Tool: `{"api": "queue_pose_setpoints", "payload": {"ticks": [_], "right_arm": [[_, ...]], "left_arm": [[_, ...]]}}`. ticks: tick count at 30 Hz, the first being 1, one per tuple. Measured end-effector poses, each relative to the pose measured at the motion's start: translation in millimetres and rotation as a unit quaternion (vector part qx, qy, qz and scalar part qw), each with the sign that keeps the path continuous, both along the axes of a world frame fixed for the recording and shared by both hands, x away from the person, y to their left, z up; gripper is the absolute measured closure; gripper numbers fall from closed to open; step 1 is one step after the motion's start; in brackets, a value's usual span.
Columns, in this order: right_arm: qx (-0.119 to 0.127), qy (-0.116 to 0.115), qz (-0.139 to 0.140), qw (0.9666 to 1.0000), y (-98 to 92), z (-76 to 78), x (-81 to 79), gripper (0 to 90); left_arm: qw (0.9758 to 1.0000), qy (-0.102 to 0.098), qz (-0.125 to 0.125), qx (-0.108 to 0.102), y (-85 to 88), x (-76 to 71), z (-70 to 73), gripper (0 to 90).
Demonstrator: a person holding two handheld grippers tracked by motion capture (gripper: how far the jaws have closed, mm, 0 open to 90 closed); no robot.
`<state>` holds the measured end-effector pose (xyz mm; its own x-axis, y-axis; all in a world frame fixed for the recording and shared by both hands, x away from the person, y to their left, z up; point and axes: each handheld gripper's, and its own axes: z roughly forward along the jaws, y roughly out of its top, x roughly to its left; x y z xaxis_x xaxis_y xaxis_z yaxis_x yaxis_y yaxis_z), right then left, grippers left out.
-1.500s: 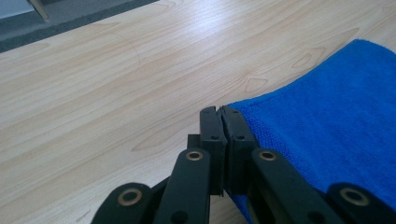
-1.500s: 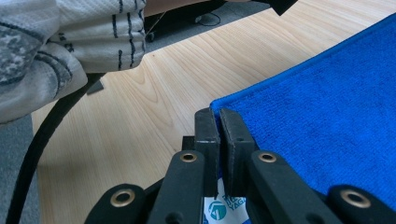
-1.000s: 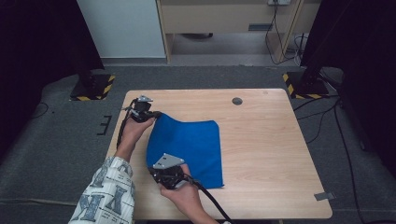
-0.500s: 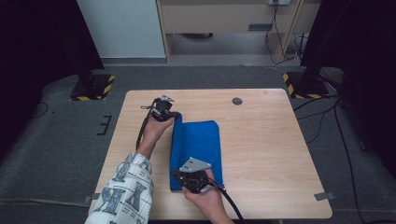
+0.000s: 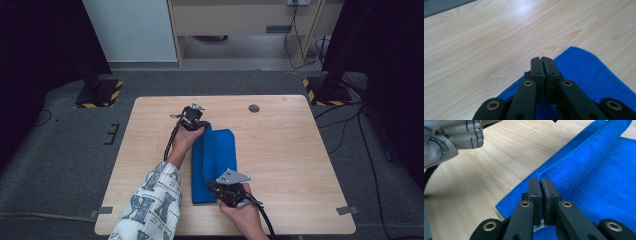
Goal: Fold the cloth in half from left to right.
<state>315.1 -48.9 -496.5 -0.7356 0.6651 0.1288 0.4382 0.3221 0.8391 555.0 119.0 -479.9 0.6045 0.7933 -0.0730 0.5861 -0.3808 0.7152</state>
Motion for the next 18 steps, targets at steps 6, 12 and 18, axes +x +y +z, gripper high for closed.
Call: {"api": "queue_pose_setpoints", "payload": {"ticks": [6, 12, 18], "right_arm": [[-0.008, 0.004, -0.006, 0.9999, -13.3, -2.4, -3.1, 86.9], [-0.015, 0.006, -0.013, 0.9998, -26.7, -5.2, -3.5, 86.7], [-0.015, 0.013, -0.020, 0.9996, -34.1, -10.2, -0.6, 86.6]], "left_arm": [[0.9999, 0.000, -0.012, 0.003, -20.5, -0.4, -0.7, 87.7], [0.9999, 0.002, -0.011, 0.011, -35.2, 2.0, -4.8, 87.7], [1.0000, -0.003, -0.003, 0.007, -44.0, 3.8, -7.2, 87.8]]}}
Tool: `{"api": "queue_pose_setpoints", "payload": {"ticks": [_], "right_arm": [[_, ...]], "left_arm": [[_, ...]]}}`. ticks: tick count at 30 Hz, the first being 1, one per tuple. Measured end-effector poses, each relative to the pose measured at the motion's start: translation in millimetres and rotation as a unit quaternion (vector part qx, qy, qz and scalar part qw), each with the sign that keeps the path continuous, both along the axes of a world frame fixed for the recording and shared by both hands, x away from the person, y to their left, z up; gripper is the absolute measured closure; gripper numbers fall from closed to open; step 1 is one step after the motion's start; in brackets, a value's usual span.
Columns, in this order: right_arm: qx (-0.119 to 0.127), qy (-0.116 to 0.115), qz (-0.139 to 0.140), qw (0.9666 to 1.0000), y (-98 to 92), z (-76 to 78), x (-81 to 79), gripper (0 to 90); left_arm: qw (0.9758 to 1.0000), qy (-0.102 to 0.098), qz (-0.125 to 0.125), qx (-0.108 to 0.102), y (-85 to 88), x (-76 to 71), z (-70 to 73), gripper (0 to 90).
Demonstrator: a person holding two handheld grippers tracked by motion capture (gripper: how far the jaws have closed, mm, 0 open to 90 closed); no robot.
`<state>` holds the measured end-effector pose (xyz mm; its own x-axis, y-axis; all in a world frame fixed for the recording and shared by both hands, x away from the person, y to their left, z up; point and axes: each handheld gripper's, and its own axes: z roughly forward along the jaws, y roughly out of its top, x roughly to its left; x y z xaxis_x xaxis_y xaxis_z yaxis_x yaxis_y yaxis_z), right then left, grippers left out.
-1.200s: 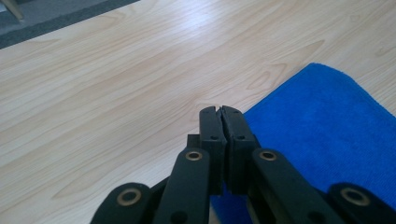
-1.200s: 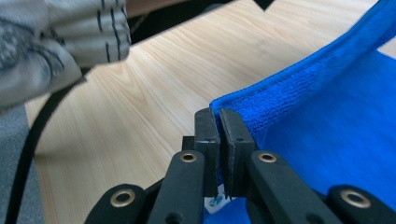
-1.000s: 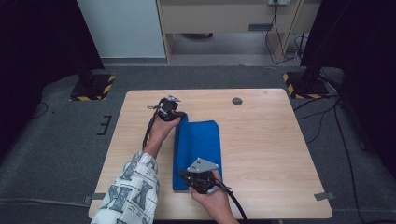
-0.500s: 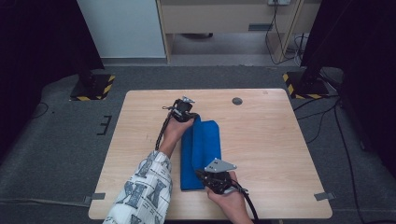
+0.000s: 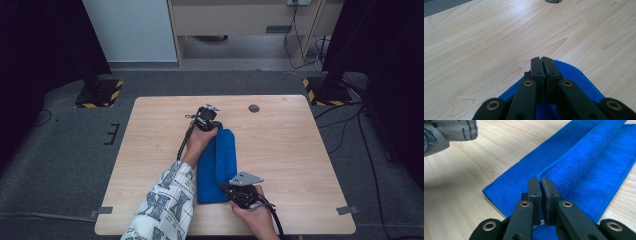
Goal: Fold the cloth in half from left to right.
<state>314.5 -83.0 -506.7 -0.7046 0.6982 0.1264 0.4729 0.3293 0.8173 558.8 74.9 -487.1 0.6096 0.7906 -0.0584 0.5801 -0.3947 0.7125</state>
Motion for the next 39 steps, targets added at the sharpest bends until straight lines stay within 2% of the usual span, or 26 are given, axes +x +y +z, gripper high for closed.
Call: {"api": "queue_pose_setpoints", "payload": {"ticks": [6, 9, 15, 16, 18, 20, 23, 26, 27, 28, 32, 35, 37, 39], "right_arm": [[-0.003, 0.004, -0.008, 1.0000, -9.3, -3.2, -0.2, 86.6], [-0.005, 0.009, -0.010, 0.9999, -12.0, -5.2, 0.0, 86.5], [-0.002, 0.015, -0.014, 0.9998, -15.8, -7.6, 0.2, 85.9], [-0.005, 0.019, -0.015, 0.9997, -16.1, -8.5, 0.5, 85.0], [-0.006, 0.025, -0.022, 0.9994, -18.2, -9.5, 1.5, 78.6], [-0.008, 0.031, -0.029, 0.9991, -20.7, -9.4, 2.2, 65.4], [-0.015, 0.031, -0.041, 0.9986, -26.3, -8.4, 4.3, 47.6], [-0.017, 0.027, -0.051, 0.9982, -31.9, -8.0, 7.1, 33.2], [-0.017, 0.027, -0.051, 0.9982, -31.9, -8.0, 7.1, 33.2], [-0.020, 0.030, -0.053, 0.9980, -35.4, -7.9, 8.9, 26.2], [-0.021, 0.030, -0.057, 0.9977, -39.9, -7.9, 12.2, 18.7], [-0.026, 0.023, -0.060, 0.9976, -42.8, -5.4, 17.4, 17.6], [-0.026, 0.021, -0.062, 0.9975, -44.8, -2.3, 22.1, 16.3], [-0.030, 0.019, -0.067, 0.9971, -47.3, -0.9, 26.0, 16.1]], "left_arm": [[0.9999, 0.013, -0.005, 0.004, -4.6, 2.1, -9.0, 87.7], [0.9999, 0.013, -0.006, 0.000, -7.6, 1.8, -11.7, 87.7], [0.9999, 0.013, -0.005, 0.005, -12.4, 1.4, -13.6, 87.0], [0.9999, 0.010, -0.006, -0.002, -13.1, 1.5, -14.1, 85.7], [1.0000, 0.000, 0.003, -0.005, -14.4, 1.4, -13.5, 73.3], [0.9998, -0.007, 0.006, -0.015, -13.7, 1.4, -11.5, 58.3], [0.9995, -0.008, 0.004, -0.029, -11.8, 1.2, -8.7, 43.5], [0.9991, -0.004, 0.000, -0.041, -7.6, 0.0, -3.6, 33.0], [0.9991, -0.004, 0.000, -0.041, -7.6, 0.0, -3.6, 30.9], [0.9988, -0.008, -0.004, -0.049, -4.6, -0.8, 0.4, 28.7], [0.9989, -0.009, -0.010, -0.045, 3.0, -4.7, 9.2, 20.4], [0.9997, -0.009, -0.014, -0.018, 6.9, -8.6, 13.0, 15.3], [0.9997, -0.016, -0.011, -0.018, 11.8, -11.7, 17.2, 14.0], [0.9994, -0.022, -0.004, -0.028, 16.0, -13.8, 20.9, 12.7]]}}
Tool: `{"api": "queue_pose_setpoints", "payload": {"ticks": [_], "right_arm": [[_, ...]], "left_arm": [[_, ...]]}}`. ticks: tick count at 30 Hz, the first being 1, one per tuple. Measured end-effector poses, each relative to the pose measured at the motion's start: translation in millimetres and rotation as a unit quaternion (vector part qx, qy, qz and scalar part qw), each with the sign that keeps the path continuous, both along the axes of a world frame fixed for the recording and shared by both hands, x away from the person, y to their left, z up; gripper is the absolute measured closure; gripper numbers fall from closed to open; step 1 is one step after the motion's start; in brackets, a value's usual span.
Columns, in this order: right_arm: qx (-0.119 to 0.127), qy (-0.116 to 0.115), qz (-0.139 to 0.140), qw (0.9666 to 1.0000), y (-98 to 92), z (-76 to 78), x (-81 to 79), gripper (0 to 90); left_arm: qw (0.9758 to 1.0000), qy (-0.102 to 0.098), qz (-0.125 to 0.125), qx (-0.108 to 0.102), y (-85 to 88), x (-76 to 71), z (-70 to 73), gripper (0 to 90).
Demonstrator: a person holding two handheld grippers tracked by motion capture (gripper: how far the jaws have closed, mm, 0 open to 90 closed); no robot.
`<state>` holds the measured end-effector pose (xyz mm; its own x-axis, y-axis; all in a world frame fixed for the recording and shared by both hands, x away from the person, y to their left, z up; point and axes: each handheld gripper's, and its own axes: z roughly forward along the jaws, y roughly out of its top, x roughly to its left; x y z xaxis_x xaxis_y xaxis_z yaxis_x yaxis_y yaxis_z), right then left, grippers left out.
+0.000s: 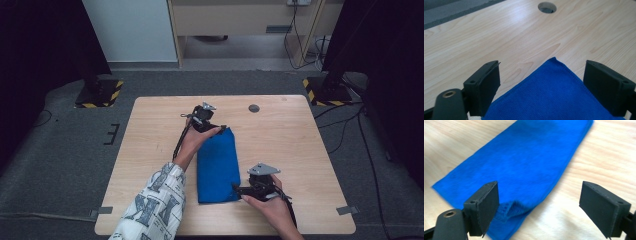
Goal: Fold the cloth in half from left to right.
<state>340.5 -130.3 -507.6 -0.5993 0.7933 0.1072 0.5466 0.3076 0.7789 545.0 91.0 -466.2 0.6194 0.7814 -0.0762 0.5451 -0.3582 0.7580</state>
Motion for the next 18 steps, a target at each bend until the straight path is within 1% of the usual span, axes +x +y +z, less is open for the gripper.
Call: {"api": "queue_pose_setpoints", "payload": {"ticks": [1, 3, 5, 6, 7, 8, 10, 12, 14, 18], "right_arm": [[-0.005, -0.002, -0.005, 1.0000, -1.8, 0.7, 3.0, 16.2], [-0.015, -0.010, -0.009, 0.9998, -4.5, 1.3, 7.5, 15.9], [-0.011, -0.009, -0.016, 0.9998, -7.0, 2.4, 13.9, 15.2], [-0.010, -0.012, -0.018, 0.9997, -8.1, 3.3, 17.6, 15.2], [-0.006, -0.014, -0.019, 0.9997, -8.9, 4.6, 22.2, 15.0], [-0.005, -0.014, -0.020, 0.9997, -8.7, 5.9, 26.2, 14.3], [-0.001, -0.016, -0.022, 0.9996, -8.2, 8.8, 34.0, 13.6], [0.003, -0.016, -0.023, 0.9996, -7.6, 10.6, 40.9, 12.1], [0.007, -0.011, -0.020, 0.9997, -6.8, 11.3, 47.1, 11.1], [0.006, -0.008, -0.015, 0.9998, -5.7, 11.2, 55.8, 9.3]], "left_arm": [[1.0000, -0.004, 0.004, 0.002, 1.4, -1.1, 1.5, 12.1], [1.0000, -0.007, 0.003, 0.001, 4.3, -3.3, 4.6, 11.2], [1.0000, -0.005, 0.000, -0.006, 6.6, -6.3, 7.0, 10.0], [1.0000, -0.005, 0.000, -0.006, 6.6, -6.3, 7.0, 9.7], [0.9999, -0.006, -0.010, -0.006, 8.1, -10.8, 8.1, 9.0], [0.9999, -0.005, -0.013, -0.009, 8.6, -12.4, 8.1, 8.3], [0.9998, -0.002, -0.021, -0.004, 9.5, -16.2, 7.5, 7.3], [0.9997, 0.004, -0.022, -0.008, 9.7, -20.1, 7.0, 7.3], [0.9996, 0.000, -0.027, -0.013, 9.5, -23.9, 7.6, 7.1], [0.9992, -0.003, -0.031, -0.024, 12.6, -30.4, 9.0, 6.7]]}}
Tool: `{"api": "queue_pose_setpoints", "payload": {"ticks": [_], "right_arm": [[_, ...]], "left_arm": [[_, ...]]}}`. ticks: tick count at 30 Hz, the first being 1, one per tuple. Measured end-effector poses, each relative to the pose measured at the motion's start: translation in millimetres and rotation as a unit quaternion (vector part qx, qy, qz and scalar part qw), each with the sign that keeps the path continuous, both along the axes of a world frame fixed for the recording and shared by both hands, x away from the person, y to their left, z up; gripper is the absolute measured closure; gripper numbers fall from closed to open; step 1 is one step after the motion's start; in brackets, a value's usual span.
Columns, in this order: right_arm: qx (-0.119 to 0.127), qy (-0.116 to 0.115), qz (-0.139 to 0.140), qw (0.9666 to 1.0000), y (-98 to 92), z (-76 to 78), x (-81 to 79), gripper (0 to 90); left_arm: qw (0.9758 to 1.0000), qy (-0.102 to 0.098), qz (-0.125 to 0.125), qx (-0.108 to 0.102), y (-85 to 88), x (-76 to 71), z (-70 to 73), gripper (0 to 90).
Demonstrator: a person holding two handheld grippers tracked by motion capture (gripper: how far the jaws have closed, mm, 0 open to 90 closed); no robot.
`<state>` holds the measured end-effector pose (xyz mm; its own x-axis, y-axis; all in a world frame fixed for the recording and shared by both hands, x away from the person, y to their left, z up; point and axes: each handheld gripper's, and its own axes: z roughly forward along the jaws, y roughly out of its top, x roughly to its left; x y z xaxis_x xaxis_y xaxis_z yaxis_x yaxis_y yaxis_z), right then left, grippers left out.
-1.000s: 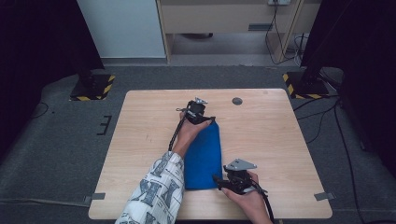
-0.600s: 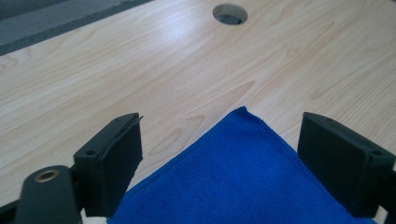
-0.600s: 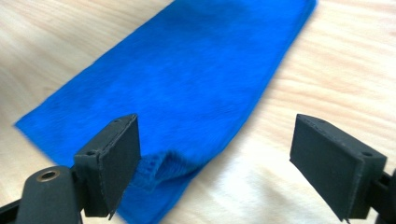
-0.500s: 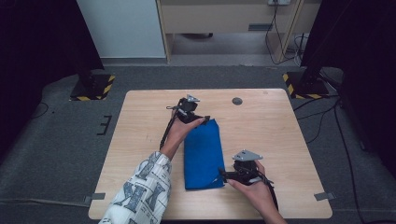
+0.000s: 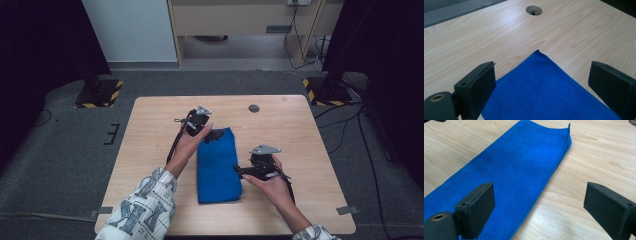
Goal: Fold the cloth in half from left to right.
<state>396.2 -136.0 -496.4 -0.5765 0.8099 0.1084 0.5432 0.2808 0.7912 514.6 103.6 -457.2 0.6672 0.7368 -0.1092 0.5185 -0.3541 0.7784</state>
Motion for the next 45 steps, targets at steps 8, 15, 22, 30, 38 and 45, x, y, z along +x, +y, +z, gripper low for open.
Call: {"api": "queue_pose_setpoints", "payload": {"ticks": [8, 15, 22, 30, 38, 45], "right_arm": [[-0.014, 0.000, 0.008, 0.9999, 7.8, -0.3, 16.4, 8.5], [-0.028, -0.013, 0.013, 0.9995, 20.6, 7.1, 35.6, 15.1], [-0.044, -0.027, 0.010, 0.9986, 25.1, 18.4, 59.7, 16.9], [-0.060, -0.023, 0.018, 0.9978, 26.9, 28.1, 89.7, 19.4], [-0.061, -0.013, 0.031, 0.9976, 31.2, 27.7, 119.0, 21.3], [-0.050, -0.003, 0.031, 0.9983, 34.4, 27.2, 134.4, 26.6]], "left_arm": [[0.9998, -0.008, 0.016, 0.007, 12.7, -9.1, -3.2, 6.4], [0.9984, -0.014, 0.048, 0.025, 34.9, -11.2, -9.2, 7.7], [0.9982, -0.010, 0.056, 0.021, 47.6, -8.3, -13.2, 8.3], [0.9987, -0.011, 0.050, 0.009, 59.9, -11.5, -5.4, 8.3], [0.9993, -0.008, 0.035, 0.014, 63.9, -15.3, -3.5, 8.3], [0.9990, -0.010, 0.042, 0.011, 66.4, -15.1, 3.2, 8.5]]}}
